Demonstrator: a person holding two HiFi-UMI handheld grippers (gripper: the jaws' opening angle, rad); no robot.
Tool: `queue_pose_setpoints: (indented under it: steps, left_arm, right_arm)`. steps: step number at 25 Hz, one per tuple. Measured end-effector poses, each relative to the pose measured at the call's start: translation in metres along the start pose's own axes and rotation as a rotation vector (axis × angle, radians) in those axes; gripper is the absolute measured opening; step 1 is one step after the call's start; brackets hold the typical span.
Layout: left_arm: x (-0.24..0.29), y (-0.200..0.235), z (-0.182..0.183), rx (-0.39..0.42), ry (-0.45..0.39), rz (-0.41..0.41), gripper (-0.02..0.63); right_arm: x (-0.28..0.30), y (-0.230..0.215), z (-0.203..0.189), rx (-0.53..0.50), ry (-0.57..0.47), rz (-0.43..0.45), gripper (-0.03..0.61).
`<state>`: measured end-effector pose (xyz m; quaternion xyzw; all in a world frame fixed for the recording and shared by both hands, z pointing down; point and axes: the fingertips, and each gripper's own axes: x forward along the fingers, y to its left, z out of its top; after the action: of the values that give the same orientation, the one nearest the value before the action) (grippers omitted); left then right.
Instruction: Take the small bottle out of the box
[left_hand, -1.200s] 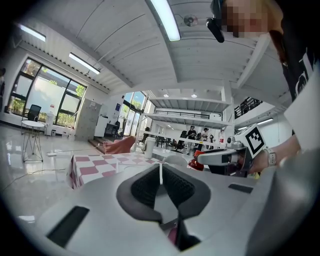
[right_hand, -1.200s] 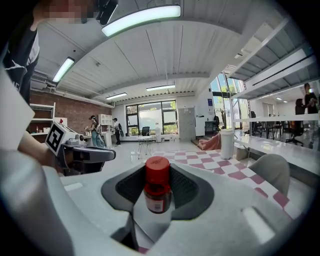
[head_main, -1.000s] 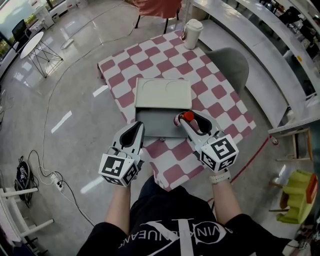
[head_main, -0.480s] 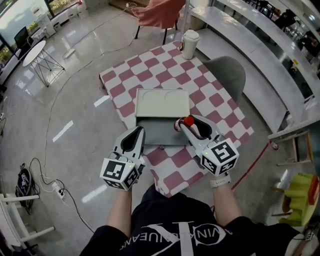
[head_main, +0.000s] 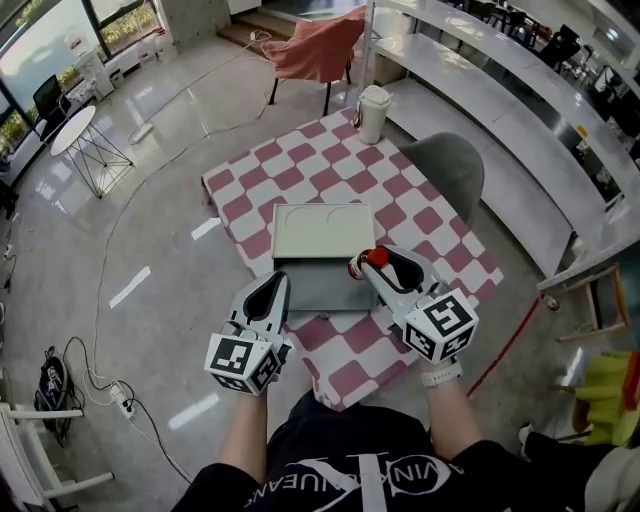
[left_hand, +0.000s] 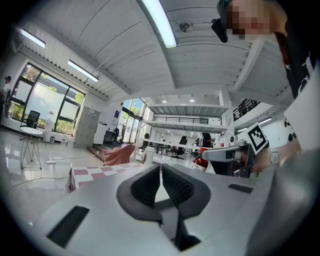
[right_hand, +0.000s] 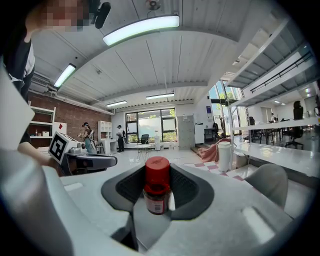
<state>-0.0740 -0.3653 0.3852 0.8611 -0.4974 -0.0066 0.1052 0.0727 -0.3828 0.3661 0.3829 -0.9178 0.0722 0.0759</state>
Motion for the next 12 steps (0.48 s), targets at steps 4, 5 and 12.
queue_pose_setpoints:
  steps: [4, 5, 12]
  left_arm:
    - [0.000, 0.003, 0.003, 0.006, -0.003, 0.008, 0.020]
    - [-0.001, 0.003, 0.003, 0.005, -0.004, 0.009, 0.021]
    - [-0.002, 0.005, 0.014, 0.004, -0.016, 0.017, 0.021]
  right_arm:
    - [-0.001, 0.000, 0.008, -0.003, -0.012, 0.004, 0.146]
    - [-0.001, 0.000, 0.010, -0.002, -0.015, 0.005, 0.146]
    - [-0.005, -0.001, 0.026, -0.012, -0.040, 0.007, 0.145]
